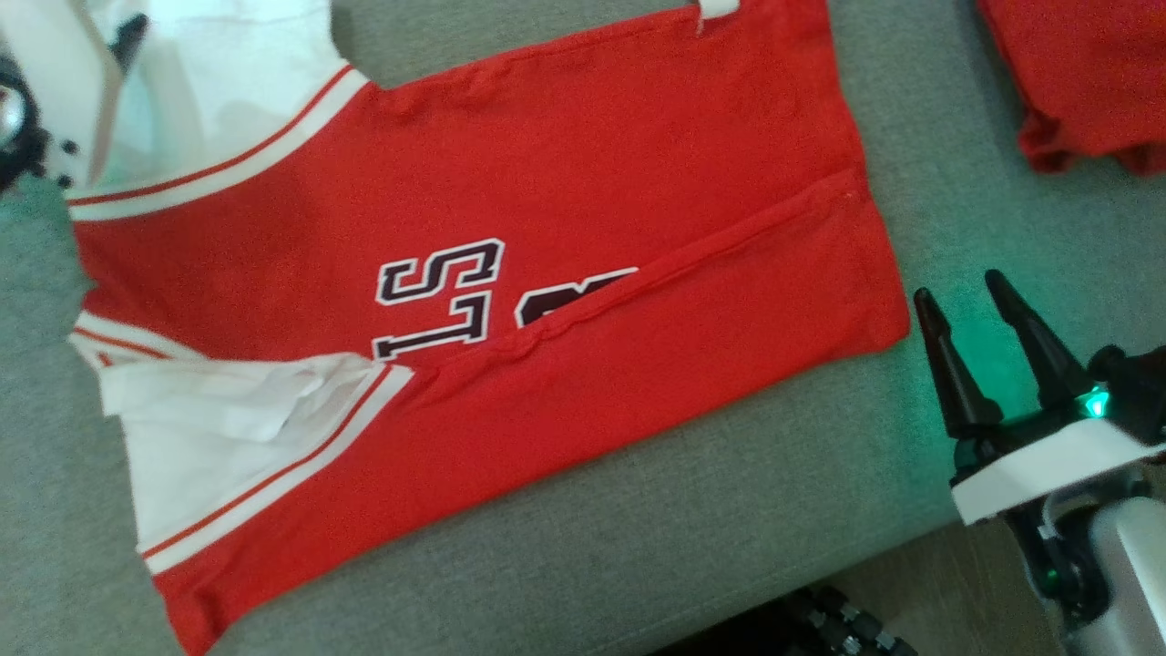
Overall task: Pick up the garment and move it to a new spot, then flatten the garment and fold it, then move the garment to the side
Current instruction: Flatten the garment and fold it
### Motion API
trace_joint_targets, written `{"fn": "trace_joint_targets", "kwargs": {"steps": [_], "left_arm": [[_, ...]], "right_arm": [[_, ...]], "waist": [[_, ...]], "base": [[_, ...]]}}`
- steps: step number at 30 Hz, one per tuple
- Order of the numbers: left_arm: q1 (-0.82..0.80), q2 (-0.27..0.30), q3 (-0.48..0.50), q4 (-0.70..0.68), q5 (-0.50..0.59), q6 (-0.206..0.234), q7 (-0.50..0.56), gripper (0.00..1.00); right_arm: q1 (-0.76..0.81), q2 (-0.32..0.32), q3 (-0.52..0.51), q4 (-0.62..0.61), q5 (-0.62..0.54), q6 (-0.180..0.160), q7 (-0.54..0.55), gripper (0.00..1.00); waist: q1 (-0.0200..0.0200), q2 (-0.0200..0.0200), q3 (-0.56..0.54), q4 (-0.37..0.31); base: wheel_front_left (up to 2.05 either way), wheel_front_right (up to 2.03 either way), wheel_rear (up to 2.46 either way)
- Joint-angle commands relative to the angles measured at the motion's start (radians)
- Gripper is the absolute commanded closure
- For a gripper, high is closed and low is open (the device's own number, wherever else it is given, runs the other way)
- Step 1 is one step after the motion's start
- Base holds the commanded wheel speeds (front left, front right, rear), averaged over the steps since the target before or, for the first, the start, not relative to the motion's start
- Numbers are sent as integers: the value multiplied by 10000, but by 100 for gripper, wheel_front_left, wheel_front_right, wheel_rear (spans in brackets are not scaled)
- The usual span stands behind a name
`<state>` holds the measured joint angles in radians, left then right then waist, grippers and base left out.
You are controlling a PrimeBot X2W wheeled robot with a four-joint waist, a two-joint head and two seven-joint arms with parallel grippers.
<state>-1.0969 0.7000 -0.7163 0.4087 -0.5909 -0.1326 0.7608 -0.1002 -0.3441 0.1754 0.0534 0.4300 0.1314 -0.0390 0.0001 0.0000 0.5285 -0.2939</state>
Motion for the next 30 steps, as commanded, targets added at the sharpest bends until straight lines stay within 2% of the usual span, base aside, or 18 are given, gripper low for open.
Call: {"fn": "trace_joint_targets", "kwargs": {"steps": [1, 9, 10, 11, 12, 14, 15, 16, 17, 25, 30], "left_arm": [[-660, 603, 366, -26, -141, 21, -176, 0], [-1007, 837, -183, 464, -428, 20, -208, 0], [-1046, 852, -241, 493, -486, 20, -187, 7], [-1082, 868, -298, 518, -532, 20, -179, 38], [-1124, 889, -360, 530, -557, 20, -182, 52], [-1218, 939, -480, 519, -537, 20, -287, 71], [-1218, 939, -480, 519, -537, 20, -287, 71], [-1255, 949, -527, 533, -550, 20, -329, 92], [-1293, 950, -571, 548, -582, 20, -363, 100], [-1630, 801, -1032, 378, -781, 20, -1108, 100], [-1973, 630, -1343, 194, -761, 20, -1610, 100]], "right_arm": [[-40, -84, 202, -140, 34, -7, -198, 0], [-210, -2, 398, 206, 154, -7, -379, 0], [-231, -2, 407, 237, 168, -7, -394, 0], [-252, -2, 413, 265, 180, -7, -407, 0], [-274, -1, 420, 289, 191, -7, -419, 0], [-312, -7, 431, 327, 202, -7, -443, 0], [-312, -7, 431, 327, 202, -7, -443, 0], [-327, -11, 431, 343, 204, -7, -458, 0], [-339, -15, 432, 357, 209, -7, -472, 0], [-967, -371, 418, 13, 446, -7, -555, 0], [-2454, -888, 725, 125, 851, -7, 318, 0]], "waist": [[-1, 0, 118, -224], [-1, 0, 241, -411], [-1, 0, 256, -418], [-1, 0, 270, -424], [-1, 0, 284, -430], [-1, 0, 314, -434], [-1, 0, 314, -434], [-1, 0, 327, -430], [-1, 0, 337, -421], [-1, 0, 152, -170], [-1, 0, 69, 165]], "base": [[0, 0, 0], [0, 0, 0], [0, 0, 0], [0, 0, 0], [0, 0, 0], [0, 0, 0], [0, 0, 0], [0, 0, 0], [0, 0, 0], [0, 0, 0], [0, 0, 0]]}}
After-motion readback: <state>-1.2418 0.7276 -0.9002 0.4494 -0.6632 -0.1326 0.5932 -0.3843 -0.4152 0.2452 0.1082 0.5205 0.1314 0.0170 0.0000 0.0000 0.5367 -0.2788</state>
